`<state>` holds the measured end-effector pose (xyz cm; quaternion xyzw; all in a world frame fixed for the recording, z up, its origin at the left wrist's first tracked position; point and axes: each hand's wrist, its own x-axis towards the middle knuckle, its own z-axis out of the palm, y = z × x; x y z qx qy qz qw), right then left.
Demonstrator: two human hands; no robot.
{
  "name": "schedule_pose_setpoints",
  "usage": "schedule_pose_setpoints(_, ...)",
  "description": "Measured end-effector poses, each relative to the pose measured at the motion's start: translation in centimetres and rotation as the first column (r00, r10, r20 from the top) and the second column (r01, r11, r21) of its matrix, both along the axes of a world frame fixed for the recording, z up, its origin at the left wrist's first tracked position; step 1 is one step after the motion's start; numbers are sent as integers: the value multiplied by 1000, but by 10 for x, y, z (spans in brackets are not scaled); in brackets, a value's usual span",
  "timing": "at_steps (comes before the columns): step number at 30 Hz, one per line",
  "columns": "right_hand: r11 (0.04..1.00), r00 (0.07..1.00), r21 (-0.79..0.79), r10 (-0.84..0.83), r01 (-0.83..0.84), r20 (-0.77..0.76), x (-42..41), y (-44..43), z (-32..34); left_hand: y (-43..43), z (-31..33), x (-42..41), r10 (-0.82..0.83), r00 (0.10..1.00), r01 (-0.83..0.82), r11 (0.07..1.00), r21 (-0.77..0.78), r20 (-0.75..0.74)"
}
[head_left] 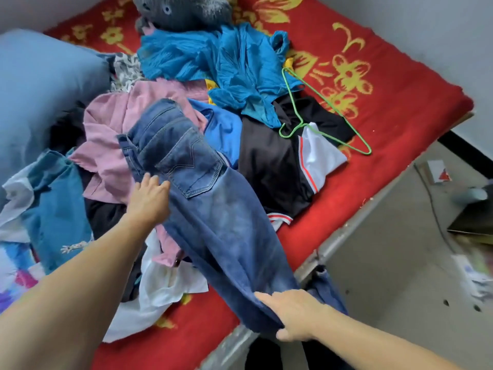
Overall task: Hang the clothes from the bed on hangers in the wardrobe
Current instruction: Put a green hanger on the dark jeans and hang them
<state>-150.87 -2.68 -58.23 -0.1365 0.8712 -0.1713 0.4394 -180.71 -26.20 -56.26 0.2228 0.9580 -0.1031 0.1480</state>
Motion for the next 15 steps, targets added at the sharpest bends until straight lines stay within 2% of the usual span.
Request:
schedule_pose_setpoints(2,1000,990,1,-14,14,143,7,-15,-14,2,-19,28,-32,996,30,999,22,82)
schedule_pose_setpoints(4,993,979,-6,-113,116,171,6,-16,-24,6,-38,56,-54,985,41,996,81,162)
schedule_pose_setpoints(7,952,949,58,-291,299,-123,-18,1,-35,13,-54,89,-17,978,10,999,34,210)
schedule_pose_setpoints(9,920,906,120,-334,373,-260,-46,21,-33,16,-50,101,-2,980,22,995,-96,198)
schedule_pose_setpoints(12,894,881,197,-320,402,-348,-95,53,-15,13,-33,103,58,967,25,948,-316,249)
schedule_pose_setpoints(15,868,843,227,-314,441,-437,-138,83,13,12,-10,91,134,958,-47,946,-320,255)
